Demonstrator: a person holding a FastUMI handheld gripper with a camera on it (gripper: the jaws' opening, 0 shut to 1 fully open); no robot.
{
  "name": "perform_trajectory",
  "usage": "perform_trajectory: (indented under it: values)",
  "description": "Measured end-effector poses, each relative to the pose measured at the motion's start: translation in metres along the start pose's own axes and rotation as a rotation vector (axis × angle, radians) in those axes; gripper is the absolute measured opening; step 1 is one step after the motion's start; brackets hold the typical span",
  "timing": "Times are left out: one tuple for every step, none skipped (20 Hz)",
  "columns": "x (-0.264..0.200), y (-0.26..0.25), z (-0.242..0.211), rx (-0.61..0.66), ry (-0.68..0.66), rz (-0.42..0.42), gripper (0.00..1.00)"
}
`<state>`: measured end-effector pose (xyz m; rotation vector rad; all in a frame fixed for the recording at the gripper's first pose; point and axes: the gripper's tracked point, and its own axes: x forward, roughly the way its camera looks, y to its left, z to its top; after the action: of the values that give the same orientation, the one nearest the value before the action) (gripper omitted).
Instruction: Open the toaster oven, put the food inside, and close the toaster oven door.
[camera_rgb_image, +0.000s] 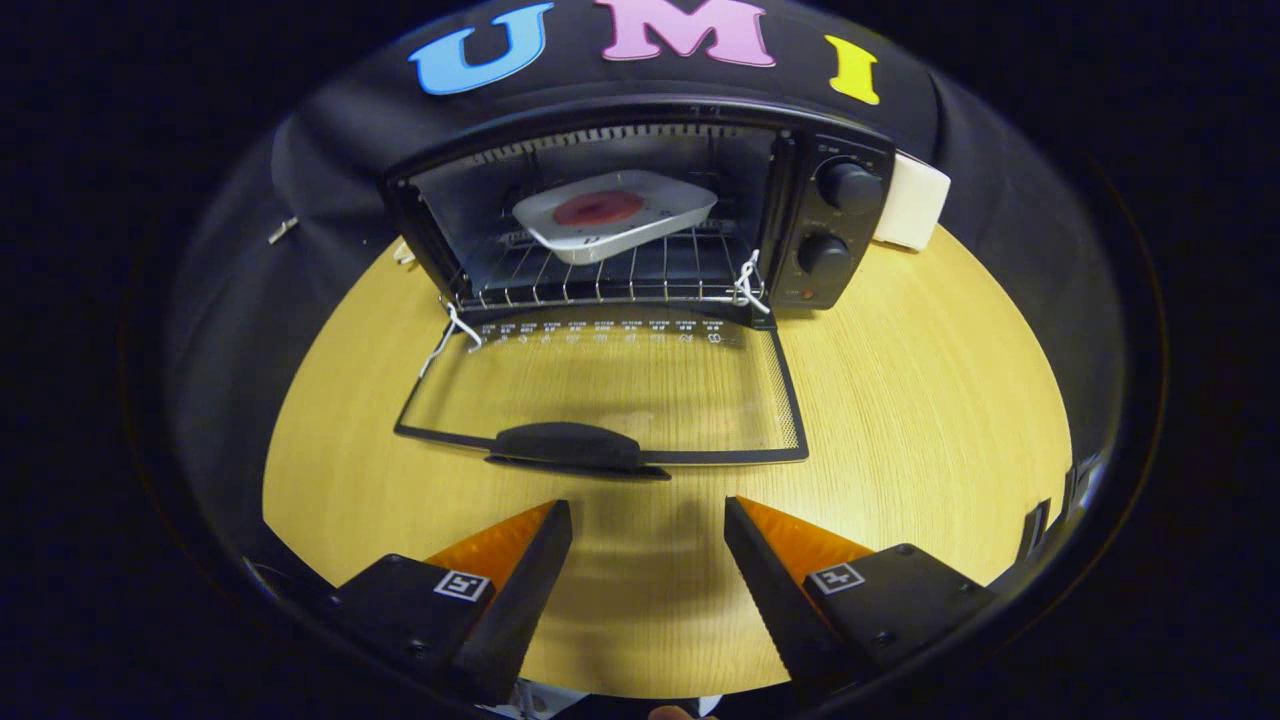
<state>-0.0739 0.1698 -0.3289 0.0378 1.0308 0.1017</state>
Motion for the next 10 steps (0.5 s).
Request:
perform_trajectory:
  values:
    - [0.004,0.002,-0.002,-0.033,-0.003,-0.005,0.99]
    - [0.009,0.004,-0.001,-0.056,-0.011,-0.011,0.99]
    - [0.013,0.006,-0.001,-0.069,-0.015,-0.017,0.99]
    - [0.018,0.009,-0.001,-0.075,-0.013,-0.021,0.99]
    - [0.023,0.012,-0.001,-0.078,-0.009,-0.023,1.00]
    - [0.028,0.014,0.000,-0.079,-0.009,-0.026,1.00]
    - [0.030,0.016,0.002,-0.073,-0.013,-0.022,1.00]
    - [0.034,0.018,0.006,-0.067,-0.026,-0.024,1.00]
    - [0.036,0.019,0.008,-0.061,-0.030,-0.013,0.99]
    - [0.037,0.020,0.007,-0.057,-0.021,-0.008,0.99]
